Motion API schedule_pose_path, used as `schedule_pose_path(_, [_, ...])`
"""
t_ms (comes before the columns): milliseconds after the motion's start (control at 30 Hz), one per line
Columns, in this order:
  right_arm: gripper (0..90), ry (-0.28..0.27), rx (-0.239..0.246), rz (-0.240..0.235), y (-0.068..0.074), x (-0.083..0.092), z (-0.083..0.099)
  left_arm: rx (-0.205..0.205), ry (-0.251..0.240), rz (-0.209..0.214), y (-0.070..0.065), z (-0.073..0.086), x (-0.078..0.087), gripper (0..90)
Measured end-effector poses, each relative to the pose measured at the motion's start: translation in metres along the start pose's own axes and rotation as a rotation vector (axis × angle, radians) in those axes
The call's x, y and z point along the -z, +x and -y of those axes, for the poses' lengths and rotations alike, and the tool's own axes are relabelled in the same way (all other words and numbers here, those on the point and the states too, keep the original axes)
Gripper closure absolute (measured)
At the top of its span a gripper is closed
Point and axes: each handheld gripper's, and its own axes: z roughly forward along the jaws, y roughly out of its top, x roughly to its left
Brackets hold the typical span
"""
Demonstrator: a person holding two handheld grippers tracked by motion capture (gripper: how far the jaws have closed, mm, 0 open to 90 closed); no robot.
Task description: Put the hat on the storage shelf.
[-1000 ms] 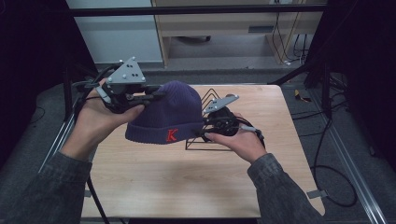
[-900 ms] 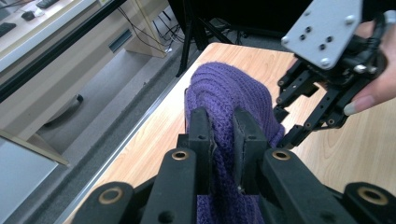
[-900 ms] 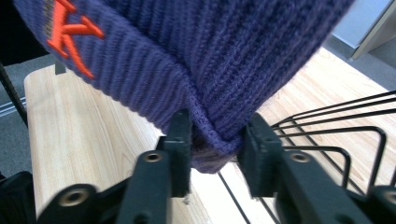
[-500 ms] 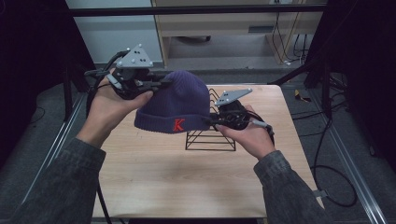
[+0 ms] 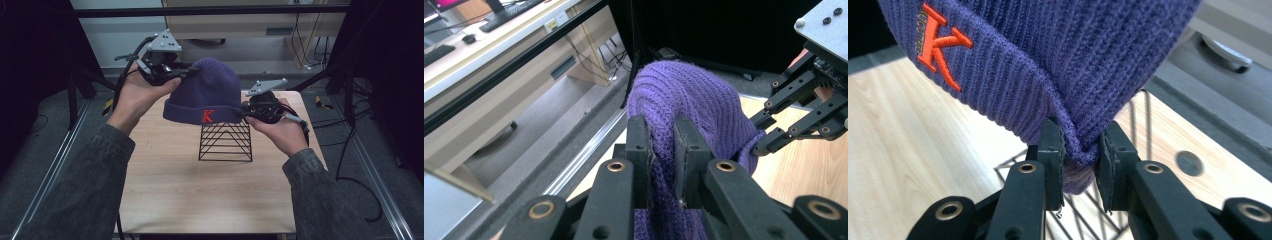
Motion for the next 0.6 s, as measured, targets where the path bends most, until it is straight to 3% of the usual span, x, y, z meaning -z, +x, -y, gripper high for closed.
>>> schedule_pose_path(33, [74.8, 0.011, 0.003, 0.027, -0.005, 0.002, 0.001, 0.000, -0.002, 0.008, 0.000, -0.002, -0.006, 79.0])
schedule_pose_path(300, [74.8, 0.032, -0.027, 0.072, -0.018, 0.004, 0.017, -0.021, -0.004, 0.018, -0.005, -0.005, -0.040, 78.9])
schedule_pose_path(600, [74.7, 0.060, -0.044, 0.081, -0.025, 0.007, 0.031, -0.003, 0.003, 0.031, -0.009, 0.000, -0.064, 78.8])
